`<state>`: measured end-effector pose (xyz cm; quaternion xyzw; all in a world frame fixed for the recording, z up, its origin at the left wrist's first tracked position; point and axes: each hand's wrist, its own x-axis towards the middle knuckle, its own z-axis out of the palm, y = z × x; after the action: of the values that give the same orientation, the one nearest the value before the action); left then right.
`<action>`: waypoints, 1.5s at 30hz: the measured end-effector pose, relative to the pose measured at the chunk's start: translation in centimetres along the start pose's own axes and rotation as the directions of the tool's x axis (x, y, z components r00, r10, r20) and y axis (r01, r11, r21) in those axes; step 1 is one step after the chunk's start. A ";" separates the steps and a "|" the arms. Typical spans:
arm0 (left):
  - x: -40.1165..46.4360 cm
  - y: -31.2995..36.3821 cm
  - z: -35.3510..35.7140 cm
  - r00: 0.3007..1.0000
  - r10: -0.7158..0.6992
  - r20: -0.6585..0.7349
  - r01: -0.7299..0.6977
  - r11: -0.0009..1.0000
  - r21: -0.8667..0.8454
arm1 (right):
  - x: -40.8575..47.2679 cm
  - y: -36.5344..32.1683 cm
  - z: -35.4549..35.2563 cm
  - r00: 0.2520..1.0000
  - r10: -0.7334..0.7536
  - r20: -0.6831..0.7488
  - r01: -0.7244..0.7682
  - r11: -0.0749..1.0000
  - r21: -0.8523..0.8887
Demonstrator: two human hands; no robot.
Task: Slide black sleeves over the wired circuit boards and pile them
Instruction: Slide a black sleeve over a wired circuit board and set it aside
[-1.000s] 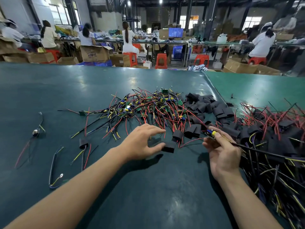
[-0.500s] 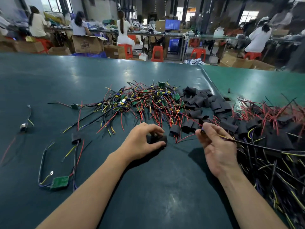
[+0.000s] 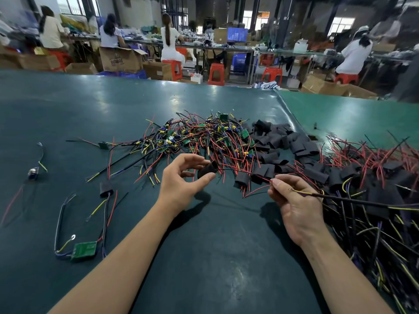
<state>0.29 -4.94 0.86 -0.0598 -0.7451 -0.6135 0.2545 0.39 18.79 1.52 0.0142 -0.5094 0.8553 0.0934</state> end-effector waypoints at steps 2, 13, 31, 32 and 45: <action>-0.1 0.0 0.1 1.000 0.002 0.010 -0.002 1.000 0.011 | 0.0 0.1 -0.1 1.000 0.001 0.003 -0.001 1.000 -0.022; -0.1 0.2 0.0 1.000 0.002 0.028 -0.002 1.000 0.006 | 0.7 0.0 -0.5 0.994 -0.056 -0.099 0.057 0.998 0.004; -0.2 0.1 0.2 1.000 0.016 0.010 -0.017 0.999 0.048 | -0.3 -0.2 0.1 0.994 -0.063 0.094 0.073 0.992 -0.107; -0.2 0.1 0.1 1.000 0.012 0.008 -0.013 0.999 0.052 | -0.3 -0.2 0.1 0.994 -0.062 0.093 0.072 0.992 -0.104; -0.1 -0.2 0.2 0.998 0.021 0.058 -0.027 0.994 0.103 | -0.4 -0.1 0.1 0.991 -0.068 0.116 0.083 0.988 -0.132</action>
<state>0.27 -4.77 0.60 -0.0730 -0.7821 -0.5689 0.2435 0.83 18.69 1.57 0.0746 -0.5702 0.8122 0.0979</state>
